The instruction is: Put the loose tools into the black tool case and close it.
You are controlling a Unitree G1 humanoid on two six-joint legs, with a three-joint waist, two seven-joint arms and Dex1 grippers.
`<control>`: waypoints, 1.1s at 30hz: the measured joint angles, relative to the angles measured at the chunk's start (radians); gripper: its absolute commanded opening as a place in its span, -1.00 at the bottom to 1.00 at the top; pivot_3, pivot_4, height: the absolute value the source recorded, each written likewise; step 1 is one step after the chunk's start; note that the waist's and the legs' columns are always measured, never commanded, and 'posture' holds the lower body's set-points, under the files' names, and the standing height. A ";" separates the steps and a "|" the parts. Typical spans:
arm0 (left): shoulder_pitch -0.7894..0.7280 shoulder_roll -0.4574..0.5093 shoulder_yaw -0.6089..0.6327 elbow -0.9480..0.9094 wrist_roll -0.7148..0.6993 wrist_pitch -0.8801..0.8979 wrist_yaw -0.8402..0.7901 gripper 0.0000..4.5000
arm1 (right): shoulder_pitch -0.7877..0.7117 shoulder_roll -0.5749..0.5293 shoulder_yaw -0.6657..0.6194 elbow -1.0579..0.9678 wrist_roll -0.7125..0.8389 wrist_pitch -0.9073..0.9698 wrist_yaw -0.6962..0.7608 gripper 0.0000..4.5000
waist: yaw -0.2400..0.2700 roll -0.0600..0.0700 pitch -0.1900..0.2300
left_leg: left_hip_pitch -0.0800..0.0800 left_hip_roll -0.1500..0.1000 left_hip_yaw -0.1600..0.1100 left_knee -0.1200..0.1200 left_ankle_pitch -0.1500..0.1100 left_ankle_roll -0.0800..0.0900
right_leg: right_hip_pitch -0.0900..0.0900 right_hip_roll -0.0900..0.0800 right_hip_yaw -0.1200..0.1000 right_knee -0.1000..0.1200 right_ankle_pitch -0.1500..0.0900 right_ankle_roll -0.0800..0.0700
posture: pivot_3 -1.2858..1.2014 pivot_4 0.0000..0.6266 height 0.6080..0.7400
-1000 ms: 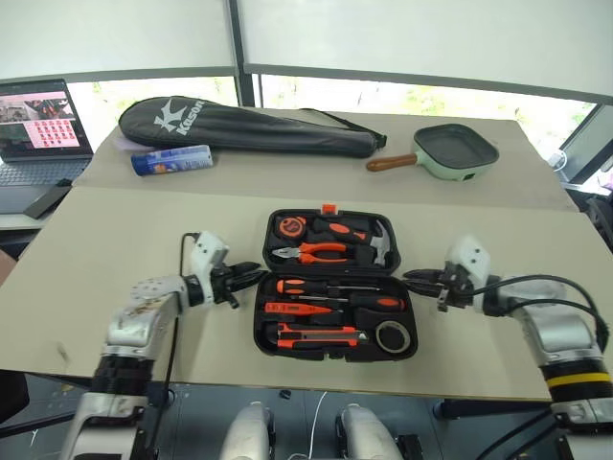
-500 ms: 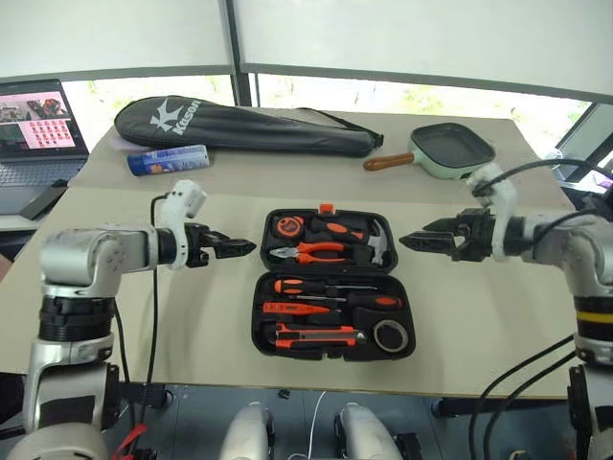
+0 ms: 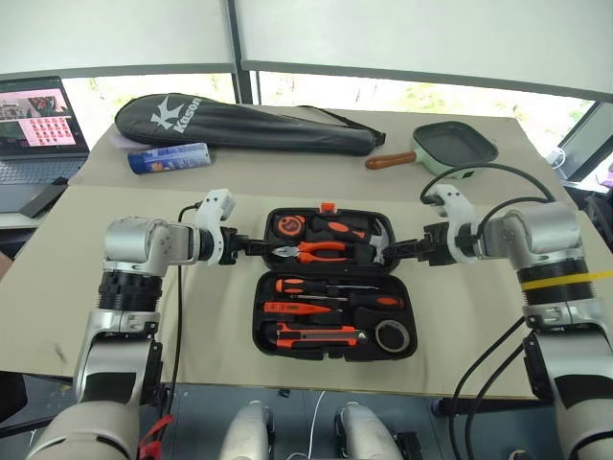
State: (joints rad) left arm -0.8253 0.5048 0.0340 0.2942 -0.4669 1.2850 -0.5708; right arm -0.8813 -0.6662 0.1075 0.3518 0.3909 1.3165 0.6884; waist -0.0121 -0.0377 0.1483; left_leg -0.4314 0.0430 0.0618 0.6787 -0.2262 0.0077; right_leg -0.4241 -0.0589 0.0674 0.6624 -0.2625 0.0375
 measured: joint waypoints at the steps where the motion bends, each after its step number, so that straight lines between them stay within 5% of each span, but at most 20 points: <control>1: 0.000 -0.001 0.000 0.000 0.001 -0.001 0.000 1.00 | 0.000 0.000 0.000 0.001 -0.003 0.001 -0.001 0.34 | 0.000 0.000 0.000 | 0.000 0.000 0.000 0.000 0.000 0.000 | 0.000 0.000 0.000 0.000 0.000 0.000 | 0.03 -0.52 1.00; 4: 0.000 -0.002 -0.001 0.004 0.004 -0.006 0.002 0.69 | 0.000 0.001 0.004 0.000 -0.005 0.004 0.000 -0.10 | -0.001 0.000 0.000 | 0.000 0.000 0.000 0.000 0.000 0.000 | 0.000 0.000 0.000 0.000 0.000 0.000 | 0.03 -0.52 1.00; 10: 0.004 -0.025 -0.008 0.011 0.000 -0.011 -0.006 -0.28 | -0.008 0.025 0.017 -0.007 -0.007 0.010 -0.003 -0.97 | 0.001 0.000 0.000 | 0.001 0.000 0.000 0.000 0.000 0.000 | 0.002 0.000 -0.001 0.000 0.000 0.000 | 0.03 -0.52 1.00; 15: 0.021 -0.040 0.013 -0.007 -0.012 -0.016 -0.021 -0.99 | -0.016 0.036 0.006 0.011 -0.007 0.023 -0.010 -1.00 | 0.000 0.001 -0.001 | 0.006 0.000 0.000 0.000 0.000 0.000 | 0.006 0.000 -0.001 0.000 0.000 0.000 | 0.03 -0.52 1.00; 23: 0.102 -0.082 0.167 0.017 -0.053 -0.109 -0.011 -0.99 | 0.143 0.101 -0.112 -0.114 -0.006 -0.202 -0.016 -1.00 | -0.011 0.001 -0.002 | 0.011 0.001 -0.001 -0.001 0.002 -0.002 | 0.010 0.002 -0.001 0.001 0.001 -0.001 | 0.03 -0.52 1.00; 33: 0.414 -0.107 0.186 -0.205 -0.033 -0.719 -0.204 -0.99 | 0.560 0.004 -0.086 -0.464 -0.166 -0.982 0.116 -1.00 | -0.008 0.001 -0.001 | 0.000 0.001 -0.001 -0.003 0.002 -0.003 | -0.001 0.001 0.001 -0.002 0.001 -0.001 | 0.03 -0.52 1.00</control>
State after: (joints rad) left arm -0.4113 0.3982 0.2201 0.0894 -0.4998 0.5665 -0.7751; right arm -0.3210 -0.6626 0.0219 -0.1119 0.2247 0.3347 0.8043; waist -0.0201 -0.0367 0.1477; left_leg -0.4315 0.0440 0.0606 0.6757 -0.2246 0.0049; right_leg -0.4251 -0.0584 0.0681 0.6601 -0.2615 0.0368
